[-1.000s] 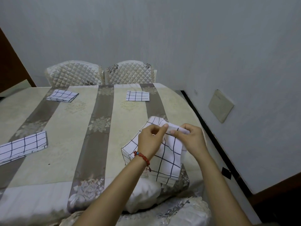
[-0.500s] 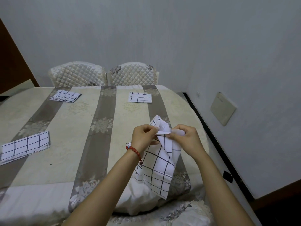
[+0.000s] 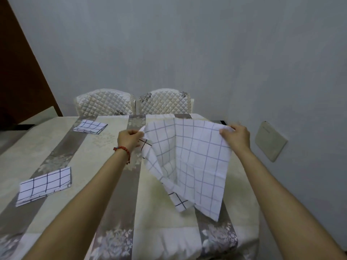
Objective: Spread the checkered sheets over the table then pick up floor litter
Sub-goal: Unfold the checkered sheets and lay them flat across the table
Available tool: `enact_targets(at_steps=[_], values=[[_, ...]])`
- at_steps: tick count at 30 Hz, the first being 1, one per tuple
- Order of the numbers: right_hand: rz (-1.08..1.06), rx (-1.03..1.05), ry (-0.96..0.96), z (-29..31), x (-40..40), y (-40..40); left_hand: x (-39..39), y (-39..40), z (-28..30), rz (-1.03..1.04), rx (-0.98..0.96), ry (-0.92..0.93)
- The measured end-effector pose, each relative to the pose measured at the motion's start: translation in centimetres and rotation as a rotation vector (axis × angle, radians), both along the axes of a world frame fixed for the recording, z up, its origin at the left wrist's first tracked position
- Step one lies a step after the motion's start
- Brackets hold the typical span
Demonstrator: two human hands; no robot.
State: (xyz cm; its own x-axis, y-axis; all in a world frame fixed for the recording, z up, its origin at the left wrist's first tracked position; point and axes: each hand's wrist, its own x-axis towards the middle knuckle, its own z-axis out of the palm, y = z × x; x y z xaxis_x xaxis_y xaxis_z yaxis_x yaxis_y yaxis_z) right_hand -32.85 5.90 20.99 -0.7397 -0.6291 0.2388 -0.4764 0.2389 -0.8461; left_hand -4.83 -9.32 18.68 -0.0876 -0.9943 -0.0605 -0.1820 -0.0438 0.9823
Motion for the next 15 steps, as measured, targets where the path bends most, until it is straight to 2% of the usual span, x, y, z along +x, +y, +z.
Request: enact_targets(at_steps=[5, 9, 15], values=[[-0.016, -0.3, 0.027, 2.6, -0.4, -0.3, 2.1, -2.1, 3.8, 0.021, -0.284, 0.017], [0.026, -0.42, 0.01, 1.9, 0.5, 1.8, 4.2, -0.2, 4.3, -0.022, -0.451, 0.029], [0.026, -0.354, -0.075, -5.7, 1.8, 7.3, 7.5, 4.8, -2.2, -0.078, -0.632, -0.293]])
